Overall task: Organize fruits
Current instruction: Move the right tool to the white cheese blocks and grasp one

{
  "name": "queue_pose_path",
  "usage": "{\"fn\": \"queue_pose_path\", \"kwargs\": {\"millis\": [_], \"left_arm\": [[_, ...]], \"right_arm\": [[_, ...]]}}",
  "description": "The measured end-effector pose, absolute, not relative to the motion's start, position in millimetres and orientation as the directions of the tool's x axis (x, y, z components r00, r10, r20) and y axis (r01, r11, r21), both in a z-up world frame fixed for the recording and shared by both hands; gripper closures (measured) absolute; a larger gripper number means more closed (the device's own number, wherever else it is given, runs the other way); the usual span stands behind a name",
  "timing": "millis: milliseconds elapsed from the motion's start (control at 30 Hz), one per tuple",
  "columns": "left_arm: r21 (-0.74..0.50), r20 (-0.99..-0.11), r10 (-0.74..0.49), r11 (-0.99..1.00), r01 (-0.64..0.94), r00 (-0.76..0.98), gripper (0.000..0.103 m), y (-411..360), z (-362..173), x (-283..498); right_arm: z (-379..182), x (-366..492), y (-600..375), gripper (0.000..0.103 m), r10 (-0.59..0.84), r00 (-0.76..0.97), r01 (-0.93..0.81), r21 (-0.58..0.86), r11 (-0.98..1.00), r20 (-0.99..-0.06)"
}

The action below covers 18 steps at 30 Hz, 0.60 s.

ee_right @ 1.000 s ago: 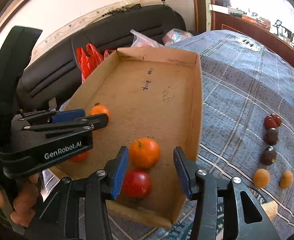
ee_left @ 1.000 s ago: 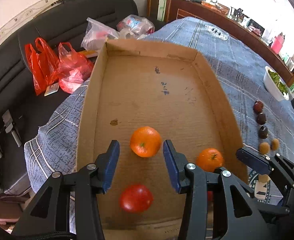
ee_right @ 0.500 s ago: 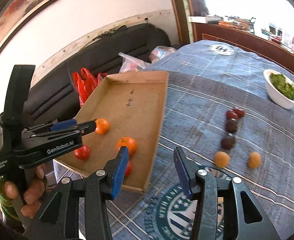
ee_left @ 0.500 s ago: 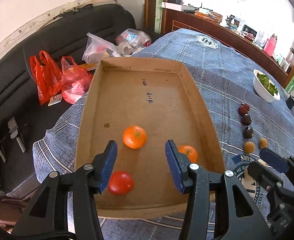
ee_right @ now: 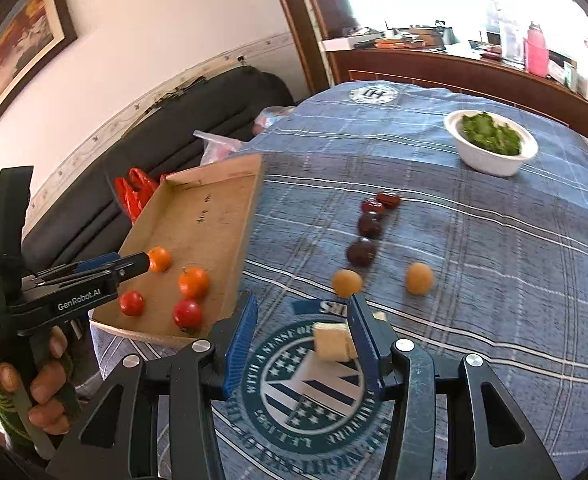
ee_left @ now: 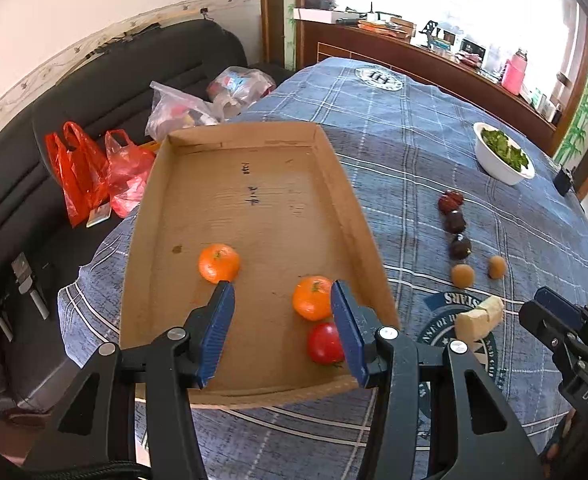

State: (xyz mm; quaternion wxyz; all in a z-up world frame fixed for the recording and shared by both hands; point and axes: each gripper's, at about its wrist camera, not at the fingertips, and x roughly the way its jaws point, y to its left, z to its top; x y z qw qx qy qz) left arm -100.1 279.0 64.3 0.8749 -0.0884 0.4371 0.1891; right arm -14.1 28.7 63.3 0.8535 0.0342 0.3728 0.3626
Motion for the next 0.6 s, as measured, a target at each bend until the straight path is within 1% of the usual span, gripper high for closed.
{"fn": "queue_pose_path", "kwargs": {"millis": [600], "left_arm": [[0.036,-0.792,0.232,0.941,-0.336,0.565,0.054,234.9,71.7,-103.5]], "right_arm": [[56.0,-23.1,-17.9,0.054,0.619,0.502,-0.540,0.341,0.770,-0.604]]}}
